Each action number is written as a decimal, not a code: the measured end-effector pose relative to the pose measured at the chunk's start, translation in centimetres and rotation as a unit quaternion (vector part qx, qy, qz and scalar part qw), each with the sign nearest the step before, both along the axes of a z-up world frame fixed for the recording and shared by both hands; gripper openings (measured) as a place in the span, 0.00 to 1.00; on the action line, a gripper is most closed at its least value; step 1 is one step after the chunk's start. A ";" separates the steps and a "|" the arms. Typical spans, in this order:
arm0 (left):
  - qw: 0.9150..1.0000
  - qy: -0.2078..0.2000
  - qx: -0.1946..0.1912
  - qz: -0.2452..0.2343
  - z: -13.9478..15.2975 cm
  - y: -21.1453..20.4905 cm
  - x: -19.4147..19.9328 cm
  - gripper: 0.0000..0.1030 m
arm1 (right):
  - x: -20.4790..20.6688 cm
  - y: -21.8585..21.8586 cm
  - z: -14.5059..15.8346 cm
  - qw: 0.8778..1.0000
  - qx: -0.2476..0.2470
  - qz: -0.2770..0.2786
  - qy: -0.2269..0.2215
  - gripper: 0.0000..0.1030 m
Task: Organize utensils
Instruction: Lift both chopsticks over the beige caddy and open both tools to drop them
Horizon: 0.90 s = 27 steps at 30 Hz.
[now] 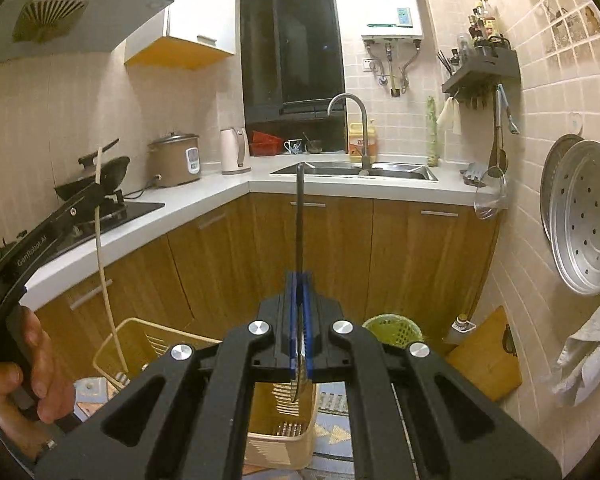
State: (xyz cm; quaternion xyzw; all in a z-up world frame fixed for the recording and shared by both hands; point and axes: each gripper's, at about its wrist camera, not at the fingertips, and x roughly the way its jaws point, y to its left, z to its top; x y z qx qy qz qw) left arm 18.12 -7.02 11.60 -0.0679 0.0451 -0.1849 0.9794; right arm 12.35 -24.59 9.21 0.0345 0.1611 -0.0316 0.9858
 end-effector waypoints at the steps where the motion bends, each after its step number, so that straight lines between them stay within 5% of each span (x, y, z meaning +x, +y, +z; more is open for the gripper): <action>1: 1.000 0.002 0.006 0.001 -0.2 -0.3 0.1 0.04 | -0.1 0.1 -0.2 1.000 -0.001 0.001 0.001 0.02; 9: 0.999 0.026 0.021 -0.008 -1.4 0.3 -1.1 0.06 | -0.5 0.2 -0.8 1.000 0.008 0.020 0.022 0.02; 13: 0.998 0.055 0.019 -0.008 -1.4 1.6 -2.1 0.34 | -1.6 0.4 -0.8 0.998 0.008 0.036 0.041 0.05; 19: 0.994 0.106 -0.001 -0.019 0.7 5.3 -5.2 0.37 | -5.0 0.4 0.5 0.996 0.029 0.063 0.059 0.13; 23: 0.980 0.191 0.014 -0.047 1.7 8.1 -8.1 0.44 | -8.5 -0.2 1.7 0.993 0.052 0.079 0.066 0.57; 27: 0.967 0.250 0.029 -0.042 0.9 10.7 -11.3 0.56 | -11.5 -0.2 1.9 0.993 0.044 0.077 0.082 0.57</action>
